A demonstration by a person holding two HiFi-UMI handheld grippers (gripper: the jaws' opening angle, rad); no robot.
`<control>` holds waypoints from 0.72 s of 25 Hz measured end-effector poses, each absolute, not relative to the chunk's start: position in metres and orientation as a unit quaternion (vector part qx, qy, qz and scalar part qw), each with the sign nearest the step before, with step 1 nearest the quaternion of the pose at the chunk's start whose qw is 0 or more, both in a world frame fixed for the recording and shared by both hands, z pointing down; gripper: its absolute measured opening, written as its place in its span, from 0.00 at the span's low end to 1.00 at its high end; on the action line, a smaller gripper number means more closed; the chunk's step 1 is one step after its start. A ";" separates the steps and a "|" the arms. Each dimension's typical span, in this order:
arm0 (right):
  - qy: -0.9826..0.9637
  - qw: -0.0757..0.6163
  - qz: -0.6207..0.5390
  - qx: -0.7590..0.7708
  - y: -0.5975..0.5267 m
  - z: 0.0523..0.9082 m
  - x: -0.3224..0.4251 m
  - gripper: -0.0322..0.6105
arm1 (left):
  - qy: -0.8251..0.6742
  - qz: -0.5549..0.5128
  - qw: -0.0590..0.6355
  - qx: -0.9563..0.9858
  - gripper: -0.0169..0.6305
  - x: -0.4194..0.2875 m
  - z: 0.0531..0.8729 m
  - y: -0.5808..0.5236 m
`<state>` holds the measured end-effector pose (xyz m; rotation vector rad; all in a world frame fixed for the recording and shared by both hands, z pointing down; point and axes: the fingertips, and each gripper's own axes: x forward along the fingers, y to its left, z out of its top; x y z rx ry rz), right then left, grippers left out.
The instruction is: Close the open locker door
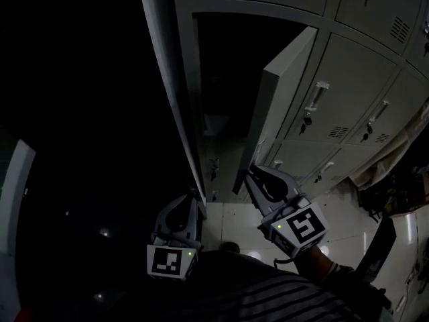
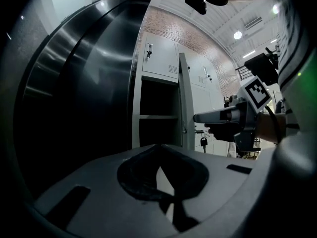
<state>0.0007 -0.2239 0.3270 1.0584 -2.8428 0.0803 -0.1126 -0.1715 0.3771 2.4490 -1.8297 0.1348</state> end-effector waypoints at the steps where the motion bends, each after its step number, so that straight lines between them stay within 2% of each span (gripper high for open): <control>1: -0.938 0.054 0.027 0.342 -0.227 0.327 -0.006 0.14 | -0.599 0.041 0.043 0.799 0.03 -0.113 0.376 -0.172; 18: -0.955 0.052 0.006 0.293 -0.299 0.331 -0.083 0.12 | -0.591 0.003 0.102 0.800 0.03 -0.104 0.372 -0.226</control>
